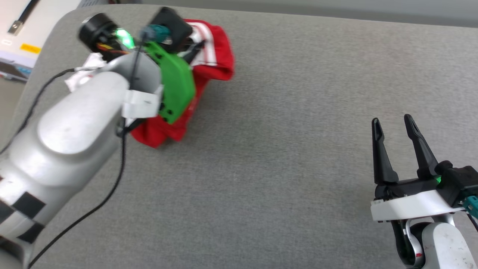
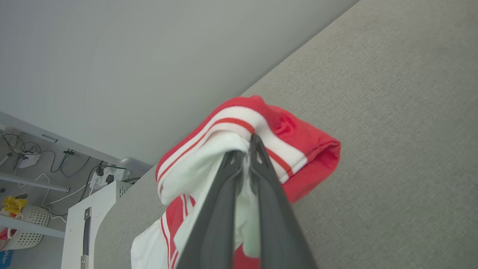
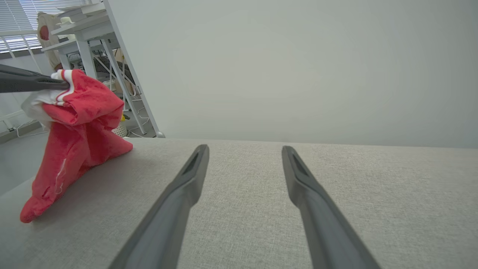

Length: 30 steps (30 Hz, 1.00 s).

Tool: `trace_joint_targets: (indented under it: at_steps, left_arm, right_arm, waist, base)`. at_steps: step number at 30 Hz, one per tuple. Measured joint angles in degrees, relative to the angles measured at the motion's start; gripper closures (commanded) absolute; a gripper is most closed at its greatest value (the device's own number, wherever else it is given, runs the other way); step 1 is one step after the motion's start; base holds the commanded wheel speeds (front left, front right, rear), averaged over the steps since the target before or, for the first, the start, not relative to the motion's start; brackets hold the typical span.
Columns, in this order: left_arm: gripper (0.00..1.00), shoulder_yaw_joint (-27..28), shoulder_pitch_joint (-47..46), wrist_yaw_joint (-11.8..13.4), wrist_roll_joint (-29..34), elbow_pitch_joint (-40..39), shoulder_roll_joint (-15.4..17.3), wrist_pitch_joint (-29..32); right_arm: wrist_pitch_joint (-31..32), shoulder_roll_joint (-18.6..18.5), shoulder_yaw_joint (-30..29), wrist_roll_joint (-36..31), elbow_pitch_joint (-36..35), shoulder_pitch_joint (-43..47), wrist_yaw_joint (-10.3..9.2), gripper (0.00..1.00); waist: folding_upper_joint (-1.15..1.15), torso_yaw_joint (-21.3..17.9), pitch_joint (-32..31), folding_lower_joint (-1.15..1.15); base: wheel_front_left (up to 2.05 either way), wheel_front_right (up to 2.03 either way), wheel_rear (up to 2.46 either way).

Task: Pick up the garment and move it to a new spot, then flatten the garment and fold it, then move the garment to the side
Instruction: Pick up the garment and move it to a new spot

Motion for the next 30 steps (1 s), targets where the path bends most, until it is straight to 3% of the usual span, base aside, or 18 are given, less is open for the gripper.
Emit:
trace_joint_targets:
  at_steps: [9, 19, 24, 30]
  left_arm:
    - [1.0, -4.2, -4.0, 0.0, 2.2, -2.8, -11.2, -2.1]
    - [1.0, -12.0, -4.9, 0.0, 3.1, 4.0, -25.2, -5.2]
    - [1.0, -12.6, -1.0, 0.0, 5.6, 9.3, -27.6, -4.8]
    - [1.0, -12.9, 8.3, 0.0, 11.3, 9.9, -28.8, -0.6]
  right_arm:
    - [0.0, 0.1, -2.0, 2.6, -0.3, 0.0, 0.0, 0.0]
    - [0.0, 0.1, -6.1, 3.5, -0.9, -0.5, 0.0, 0.0]
    - [0.0, 0.1, -7.0, 4.0, -1.3, -1.9, 0.0, 0.0]
    - [0.0, 0.1, -7.4, 4.0, -1.3, -2.8, 0.0, 0.0]
  waist:
    - [0.0, -6.4, 0.8, 0.0]
    - [0.0, -12.2, 4.9, 0.0]
    - [0.0, -14.1, 7.5, 0.0]
    - [0.0, -15.4, 9.9, 0.0]
  base:
    - [0.0, 0.0, 0.0]
    - [0.0, 0.0, 0.0]
    - [0.0, 0.0, 0.0]
    - [0.0, 0.0, 0.0]
